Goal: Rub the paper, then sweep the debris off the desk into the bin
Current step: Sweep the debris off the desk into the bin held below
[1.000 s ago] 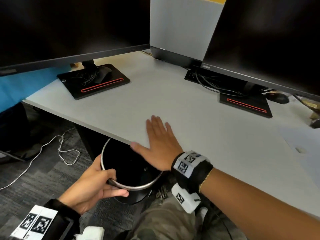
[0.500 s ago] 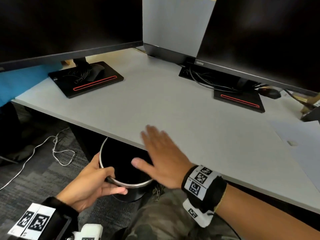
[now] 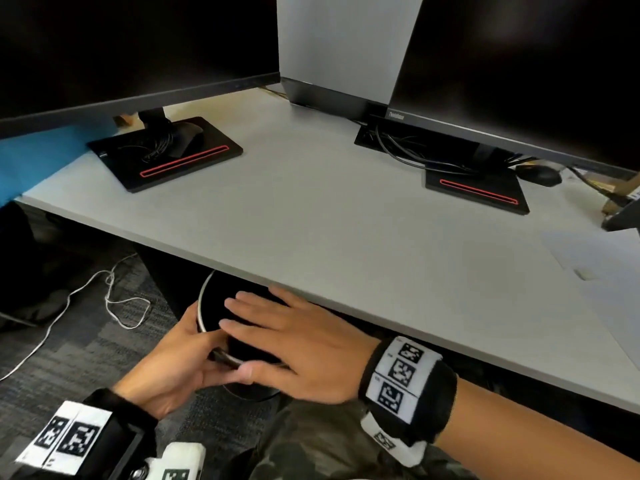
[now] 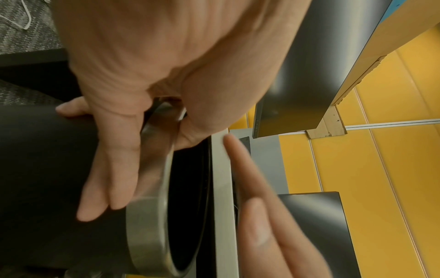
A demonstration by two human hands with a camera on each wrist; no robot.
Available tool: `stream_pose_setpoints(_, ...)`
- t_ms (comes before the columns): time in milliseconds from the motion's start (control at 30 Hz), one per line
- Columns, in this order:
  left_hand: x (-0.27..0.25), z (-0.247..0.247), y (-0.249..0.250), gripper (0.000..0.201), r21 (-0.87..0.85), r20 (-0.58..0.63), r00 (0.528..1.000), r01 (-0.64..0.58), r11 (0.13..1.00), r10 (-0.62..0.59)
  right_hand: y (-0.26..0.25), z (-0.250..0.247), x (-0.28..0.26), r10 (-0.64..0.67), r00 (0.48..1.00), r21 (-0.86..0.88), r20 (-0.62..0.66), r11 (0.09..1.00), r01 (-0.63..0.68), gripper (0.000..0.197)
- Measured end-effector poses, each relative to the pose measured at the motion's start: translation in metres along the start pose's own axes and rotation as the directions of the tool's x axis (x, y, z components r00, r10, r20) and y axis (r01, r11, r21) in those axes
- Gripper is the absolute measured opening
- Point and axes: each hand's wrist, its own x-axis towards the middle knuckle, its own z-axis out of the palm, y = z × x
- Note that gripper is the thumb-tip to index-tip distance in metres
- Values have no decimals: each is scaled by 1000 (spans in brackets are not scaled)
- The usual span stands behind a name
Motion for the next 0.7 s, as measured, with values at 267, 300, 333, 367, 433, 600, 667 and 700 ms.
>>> stream_pose_setpoints(267,19,-14,6,56,73,-84,989,130,989,-124,106,-86,-59,436,887,82,-153,900,-429,50)
stream_pose_setpoints(300,24,-17,8,56,84,-89,986,150,985,-142,126,-98,-67,488,864,38,-124,873,-487,50)
stream_pose_setpoints(333,30,-21,9,56,93,-97,982,171,981,-162,144,-107,-73,543,834,7,-98,838,-545,51)
stream_pose_setpoints(367,36,-25,11,57,104,-102,978,191,976,-181,161,-116,-80,599,797,-11,-81,799,-602,52)
stream_pose_setpoints(433,50,-33,12,57,133,-129,970,224,966,-207,190,-125,-92,704,707,-4,-68,709,-705,54)
stream_pose_setpoints(600,100,-40,2,33,207,-248,937,298,932,-245,235,-125,-111,840,542,7,24,542,-840,76)
stream_pose_setpoints(667,128,-43,-10,25,220,-298,908,364,905,-293,244,-122,-113,849,515,24,122,516,-856,84)
stream_pose_setpoints(700,145,-47,-17,25,240,-308,903,378,894,-299,246,-121,-113,843,511,47,166,511,-858,86)
